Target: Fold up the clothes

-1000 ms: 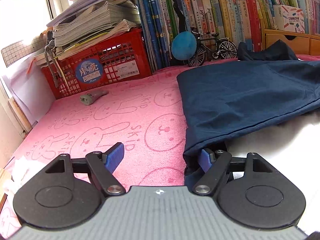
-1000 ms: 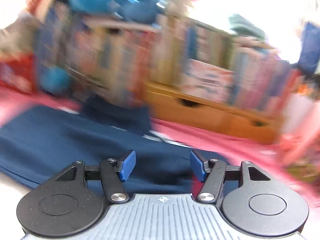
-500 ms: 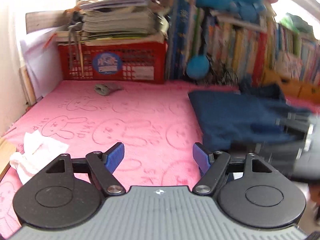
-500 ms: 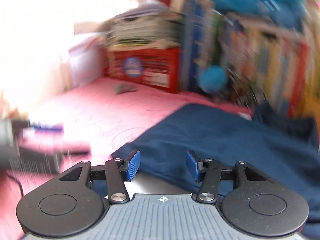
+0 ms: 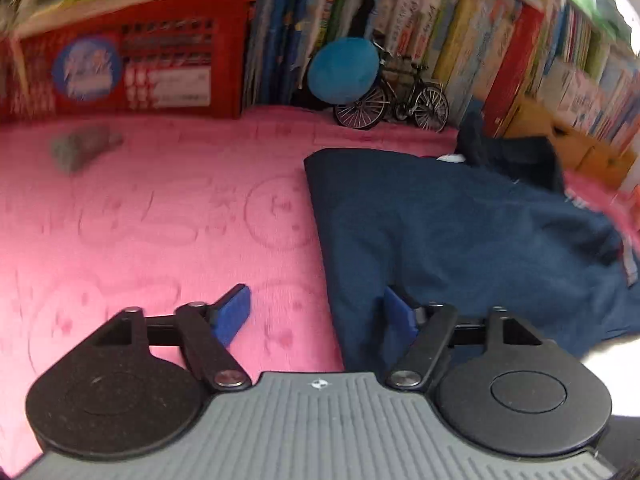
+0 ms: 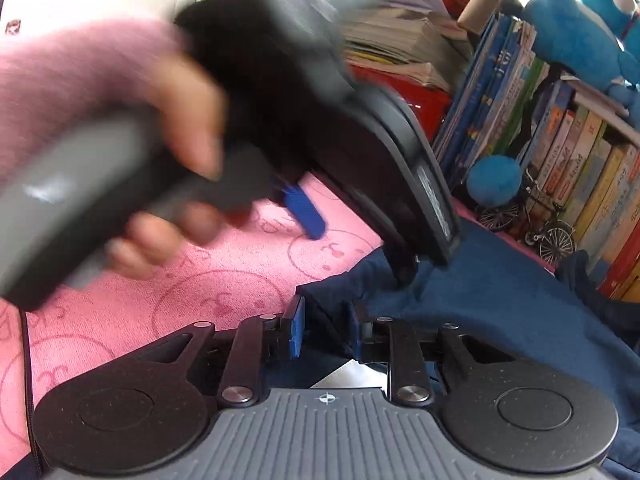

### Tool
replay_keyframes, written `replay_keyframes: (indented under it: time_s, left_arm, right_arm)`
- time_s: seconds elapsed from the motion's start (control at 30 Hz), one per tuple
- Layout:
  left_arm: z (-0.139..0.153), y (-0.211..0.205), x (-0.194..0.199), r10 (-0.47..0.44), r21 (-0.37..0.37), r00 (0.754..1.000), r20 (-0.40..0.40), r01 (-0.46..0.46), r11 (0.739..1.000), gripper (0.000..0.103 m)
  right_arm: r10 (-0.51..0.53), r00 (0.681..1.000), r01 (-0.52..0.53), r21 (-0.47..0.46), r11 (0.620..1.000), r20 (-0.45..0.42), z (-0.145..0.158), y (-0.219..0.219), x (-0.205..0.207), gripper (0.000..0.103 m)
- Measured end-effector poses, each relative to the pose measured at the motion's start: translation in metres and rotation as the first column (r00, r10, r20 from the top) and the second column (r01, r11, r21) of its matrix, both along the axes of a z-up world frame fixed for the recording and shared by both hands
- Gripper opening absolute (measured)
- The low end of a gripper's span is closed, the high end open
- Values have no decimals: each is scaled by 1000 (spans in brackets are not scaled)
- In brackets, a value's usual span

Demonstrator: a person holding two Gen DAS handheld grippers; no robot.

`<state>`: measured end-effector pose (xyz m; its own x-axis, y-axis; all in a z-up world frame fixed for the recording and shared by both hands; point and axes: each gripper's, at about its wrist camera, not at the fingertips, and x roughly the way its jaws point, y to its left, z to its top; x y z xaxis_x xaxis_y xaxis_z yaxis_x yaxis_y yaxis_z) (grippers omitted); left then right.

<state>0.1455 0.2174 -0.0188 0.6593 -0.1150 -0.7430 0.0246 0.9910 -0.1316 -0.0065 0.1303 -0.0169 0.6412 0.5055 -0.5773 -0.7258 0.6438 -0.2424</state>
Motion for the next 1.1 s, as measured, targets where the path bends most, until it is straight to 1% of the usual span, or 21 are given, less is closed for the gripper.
replay_keyframes:
  time_s: [0.13,0.17,0.2,0.23,0.3,0.43,0.5,0.57,0.67,0.7,0.73,0.77,0.8,0.83,0.87,0.9,0.93,0.97,1.0,1.03,1.1]
  left_arm:
    - [-6,-12,26,12,73,999,53,-16,997,50]
    - [-7,-12,35,26,74,998,64,-31,997,45]
    - [-7,-13,43,41,73,996,75,-47,996,37]
    - [-9,-13,52,47,90,995,90,-55,994,33]
    - [-12,-13,69,55,126,991,120,-71,990,33]
    - [-16,-7,92,69,109,988,139,-84,990,35]
    - [-14,-5,97,86,102,988,129,-99,990,37]
    - [-10,-4,99,100,93,989,108,-110,989,37]
    - [5,3,64,87,101,982,165,-104,989,36]
    - [11,5,53,82,104,979,185,-102,989,36]
    - [16,7,41,77,107,976,205,-100,989,36]
    - [21,9,29,71,110,972,224,-98,989,38]
    - [27,12,17,66,113,968,243,-96,989,39]
    - [30,11,4,59,133,964,261,-96,986,39]
    - [33,10,-10,51,154,959,279,-97,983,40]
    - [34,6,-21,40,174,955,295,-94,980,41]
    - [34,1,-32,27,193,950,311,-92,977,41]
    - [34,-9,-44,11,212,947,321,-83,974,42]
    - [33,-19,-55,-7,231,944,330,-74,970,42]
    - [30,-29,-63,-28,259,947,320,-60,964,42]
    - [22,-48,-78,-69,317,953,295,-30,948,48]
  right_arm:
    - [-1,999,3,35,999,-45,3,-5,7,25]
    - [-1,999,4,42,999,-55,4,-6,9,25]
    - [-1,998,5,49,999,-64,4,-7,11,25]
    - [-1,998,5,50,999,-65,5,-7,11,25]
    - [-1,998,4,45,999,-59,6,-6,11,25]
    - [-2,999,3,30,1000,-41,7,-4,11,25]
    - [-1,999,3,34,999,-46,9,-4,13,25]
    - [0,998,3,46,999,-62,11,-6,17,25]
    - [-2,996,9,70,998,-91,14,-10,25,26]
    - [0,994,9,87,996,-111,15,-12,29,27]
    - [23,988,-5,118,993,-153,18,-18,36,28]
    - [50,979,-20,151,988,-196,21,-25,43,35]
    - [89,963,-40,189,981,-254,26,-35,51,41]
    - [127,941,-47,250,967,-314,35,-52,59,45]
    - [156,924,-39,319,947,-350,44,-69,63,53]
    - [171,918,-21,386,922,-358,54,-89,66,64]
    - [148,928,13,427,904,-342,63,-108,68,70]
    - [119,938,49,466,884,-325,71,-127,70,79]
    - [47,953,102,460,882,-301,76,-142,73,80]
    - [-33,961,158,450,879,-274,82,-156,76,80]
    - [-191,957,263,369,891,-220,77,-176,85,80]
